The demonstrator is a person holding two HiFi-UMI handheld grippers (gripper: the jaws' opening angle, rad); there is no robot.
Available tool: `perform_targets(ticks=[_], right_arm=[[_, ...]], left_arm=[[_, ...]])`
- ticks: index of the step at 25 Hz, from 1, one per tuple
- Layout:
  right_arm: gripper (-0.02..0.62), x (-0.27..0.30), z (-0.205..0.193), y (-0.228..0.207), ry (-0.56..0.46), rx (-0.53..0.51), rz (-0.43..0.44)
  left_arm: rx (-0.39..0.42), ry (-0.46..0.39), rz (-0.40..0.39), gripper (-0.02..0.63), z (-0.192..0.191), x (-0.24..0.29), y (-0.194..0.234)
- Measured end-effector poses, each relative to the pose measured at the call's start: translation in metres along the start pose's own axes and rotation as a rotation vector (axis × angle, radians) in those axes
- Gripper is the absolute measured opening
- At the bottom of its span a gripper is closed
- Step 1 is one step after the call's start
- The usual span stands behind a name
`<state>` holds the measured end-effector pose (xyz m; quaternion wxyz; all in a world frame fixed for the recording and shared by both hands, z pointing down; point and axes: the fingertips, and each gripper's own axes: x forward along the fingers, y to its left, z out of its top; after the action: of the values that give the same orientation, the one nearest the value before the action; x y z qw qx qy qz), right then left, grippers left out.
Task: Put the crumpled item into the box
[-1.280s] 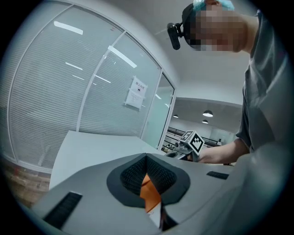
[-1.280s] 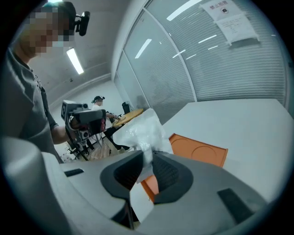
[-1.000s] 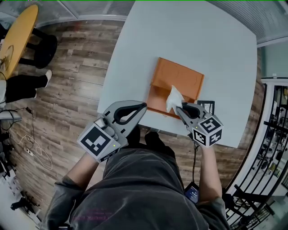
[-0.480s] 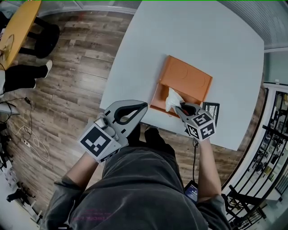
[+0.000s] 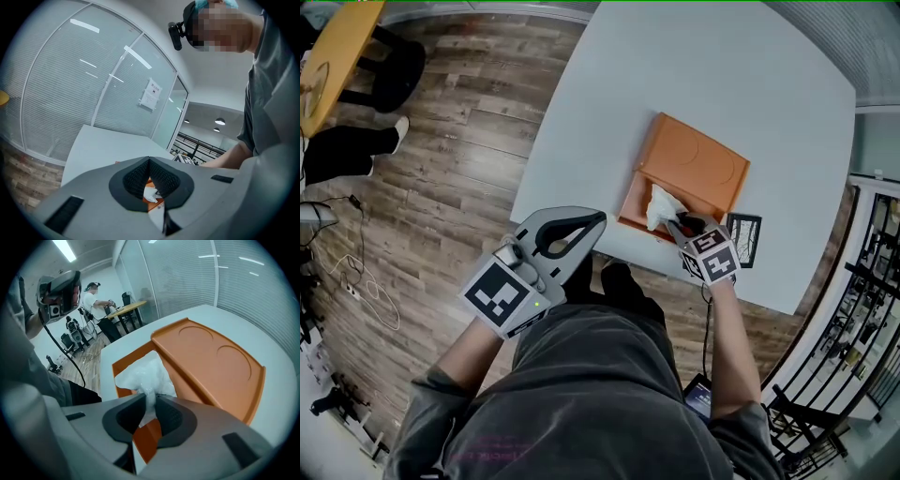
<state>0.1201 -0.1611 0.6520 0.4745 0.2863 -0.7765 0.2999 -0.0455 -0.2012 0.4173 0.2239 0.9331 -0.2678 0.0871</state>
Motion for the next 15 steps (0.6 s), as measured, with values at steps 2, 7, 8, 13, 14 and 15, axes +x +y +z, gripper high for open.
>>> perform_targets(ticks=[2,7,8,13,14,15], right_arm=[[0.072,0.004,-0.004,-0.002,0.024,-0.003,-0.021],[0.072,0.016,-0.010,-0.011,0.082,-0.023,-0.065],[0.074,0.018,-0.011,-0.013,0.089,-0.024,-0.072],[0.078,0.024,-0.016,-0.016,0.104,-0.016,-0.105],[0.081,0.025,-0.018,-0.016,0.102,-0.011,-0.108],[0.081,0.025,-0.018,-0.016,0.100,-0.008,-0.109]], left_arm=[[0.001,-0.004,-0.001,0.011,0.000,-0.003,0.000],[0.000,-0.007,-0.003,0.011,0.001,-0.004,0.003],[-0.002,-0.004,0.000,0.011,-0.001,-0.004,0.005],[-0.002,0.007,0.000,0.011,-0.005,-0.005,0.005],[0.000,0.009,0.000,0.011,-0.004,-0.005,0.004],[0.001,0.012,0.000,0.011,-0.004,-0.004,0.003]])
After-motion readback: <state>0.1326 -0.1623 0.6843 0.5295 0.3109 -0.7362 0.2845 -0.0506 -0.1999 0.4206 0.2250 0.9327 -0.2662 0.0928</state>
